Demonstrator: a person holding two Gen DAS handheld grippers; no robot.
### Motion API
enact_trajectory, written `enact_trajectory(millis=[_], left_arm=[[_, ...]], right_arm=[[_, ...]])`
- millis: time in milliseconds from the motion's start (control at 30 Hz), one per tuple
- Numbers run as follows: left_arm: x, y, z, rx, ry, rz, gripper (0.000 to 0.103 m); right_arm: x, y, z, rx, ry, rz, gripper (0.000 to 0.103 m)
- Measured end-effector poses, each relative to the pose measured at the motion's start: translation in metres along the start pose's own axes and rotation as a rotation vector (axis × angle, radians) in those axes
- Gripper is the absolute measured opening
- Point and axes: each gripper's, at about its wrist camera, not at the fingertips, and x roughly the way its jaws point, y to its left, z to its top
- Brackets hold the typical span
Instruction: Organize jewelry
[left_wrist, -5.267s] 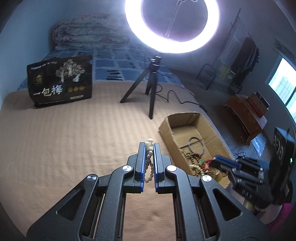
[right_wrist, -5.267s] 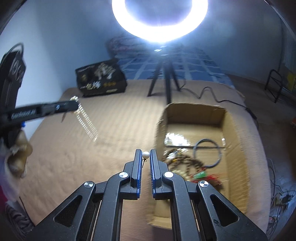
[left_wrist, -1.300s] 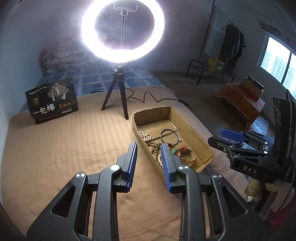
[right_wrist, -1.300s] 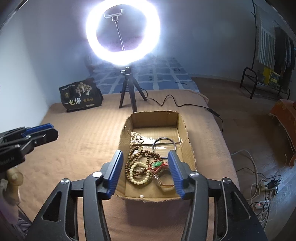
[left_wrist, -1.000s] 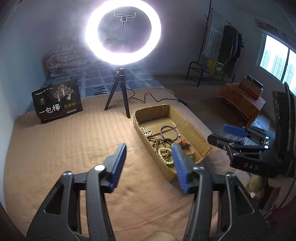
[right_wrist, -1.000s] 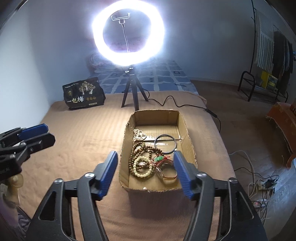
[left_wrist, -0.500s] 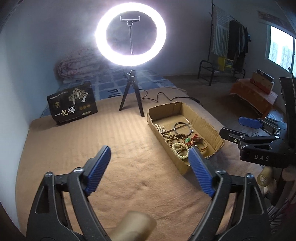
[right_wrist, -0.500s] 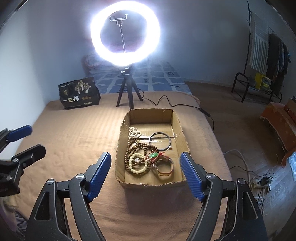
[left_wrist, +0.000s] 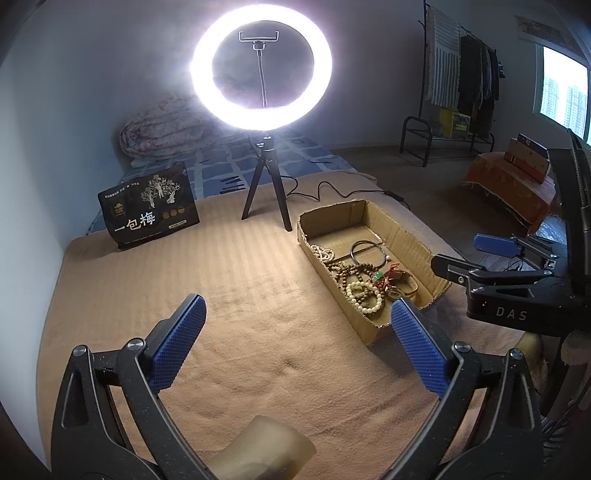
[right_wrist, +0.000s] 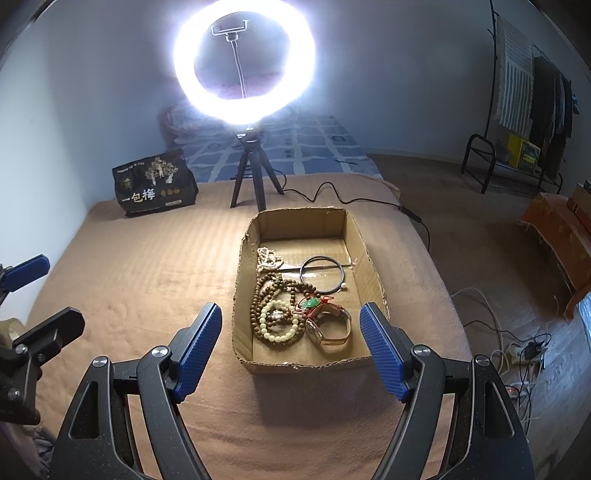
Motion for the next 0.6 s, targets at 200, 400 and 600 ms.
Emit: enact_trajectory(millis=[200, 400, 600], left_arm=[[0.0008, -0.0003, -0.0010, -0.001, 0.007, -0.002, 0.102], [0.0009, -0.0004, -0.0005, -0.002, 0.007, -0.004, 0.102], [0.0000, -0.0036, -0.0021, -0.004, 0.006, -0.005, 0.102]], right_arm=[[-0.0018, -0.0003, 0.0002, 0.004, -0.005, -0.006, 0.077], [-0.0022, -0.0008, 0.0002, 0.005, -0.005, -0.007, 0.077], [-0.0013, -0.0008, -0.0012, 0.003, 0.000, -0.004, 0.077]])
